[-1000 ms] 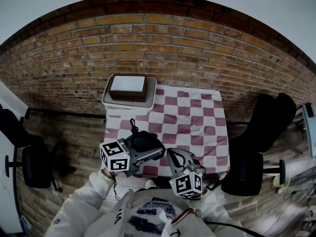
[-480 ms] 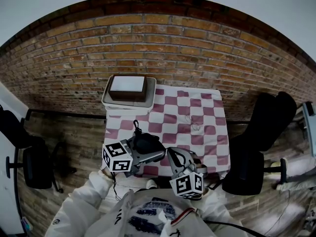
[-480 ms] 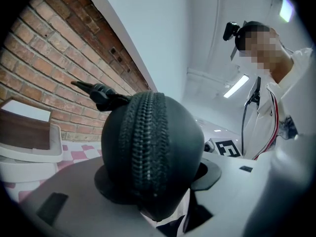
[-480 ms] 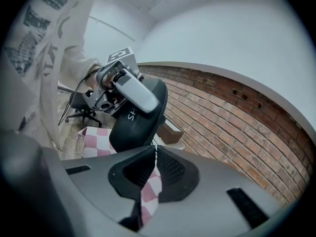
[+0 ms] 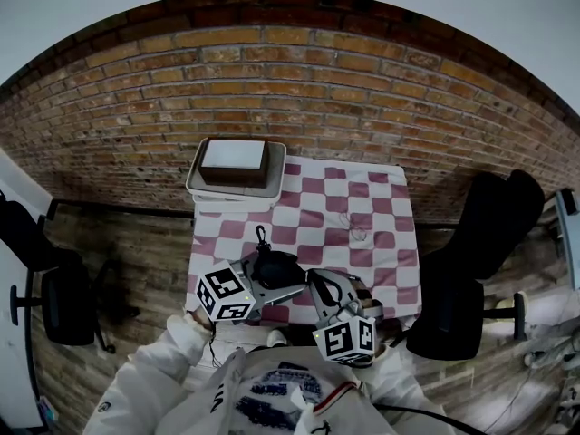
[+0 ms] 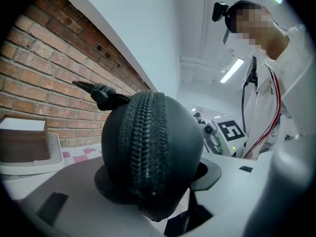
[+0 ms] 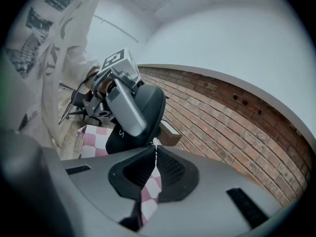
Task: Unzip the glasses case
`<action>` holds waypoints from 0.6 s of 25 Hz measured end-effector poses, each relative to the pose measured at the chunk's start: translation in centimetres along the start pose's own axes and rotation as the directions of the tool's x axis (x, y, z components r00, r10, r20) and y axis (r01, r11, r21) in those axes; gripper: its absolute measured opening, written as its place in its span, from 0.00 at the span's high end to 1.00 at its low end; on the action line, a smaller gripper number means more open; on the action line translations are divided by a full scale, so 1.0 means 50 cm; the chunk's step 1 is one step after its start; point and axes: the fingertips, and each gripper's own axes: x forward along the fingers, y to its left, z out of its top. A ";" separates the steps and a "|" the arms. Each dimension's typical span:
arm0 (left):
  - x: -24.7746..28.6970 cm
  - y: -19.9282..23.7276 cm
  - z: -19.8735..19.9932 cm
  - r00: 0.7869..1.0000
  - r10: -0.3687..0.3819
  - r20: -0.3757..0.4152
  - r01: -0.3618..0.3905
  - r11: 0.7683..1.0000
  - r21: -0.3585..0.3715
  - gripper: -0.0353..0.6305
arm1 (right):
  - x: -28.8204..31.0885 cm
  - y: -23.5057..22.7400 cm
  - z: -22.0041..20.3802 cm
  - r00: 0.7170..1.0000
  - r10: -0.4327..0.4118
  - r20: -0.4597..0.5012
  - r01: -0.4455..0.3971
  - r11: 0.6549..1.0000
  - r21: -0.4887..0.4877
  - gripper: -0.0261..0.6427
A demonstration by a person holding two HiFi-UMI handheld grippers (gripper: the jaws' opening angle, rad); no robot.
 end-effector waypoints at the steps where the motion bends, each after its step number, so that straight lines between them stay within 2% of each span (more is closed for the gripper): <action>1: 0.001 0.000 0.000 1.000 0.004 -0.002 -0.004 1.000 0.004 0.57 | 0.000 -0.001 0.000 1.000 0.002 0.001 -0.002 1.000 -0.003 0.94; 6: 0.001 0.003 0.001 1.000 -0.006 -0.004 0.006 1.000 -0.018 0.57 | 0.000 -0.005 0.002 1.000 0.001 0.001 -0.001 1.000 -0.011 0.94; 10: 0.008 0.001 -0.006 1.000 -0.015 -0.027 0.015 1.000 -0.010 0.57 | -0.001 -0.007 -0.002 1.000 -0.010 0.001 0.010 1.000 -0.021 0.94; 11: 0.010 -0.001 -0.017 0.998 -0.016 -0.063 0.017 1.000 0.013 0.57 | -0.004 -0.017 0.001 1.000 -0.031 0.007 0.031 1.000 -0.004 0.94; 14: 0.016 -0.013 -0.082 0.973 0.027 -0.228 0.015 0.983 0.181 0.57 | -0.020 -0.080 0.007 0.993 -0.113 0.029 0.110 0.990 0.091 0.94; 15: 0.018 -0.018 -0.090 0.971 0.034 -0.236 0.014 0.980 0.200 0.57 | -0.025 -0.102 0.006 0.992 -0.125 0.034 0.120 0.985 0.120 0.94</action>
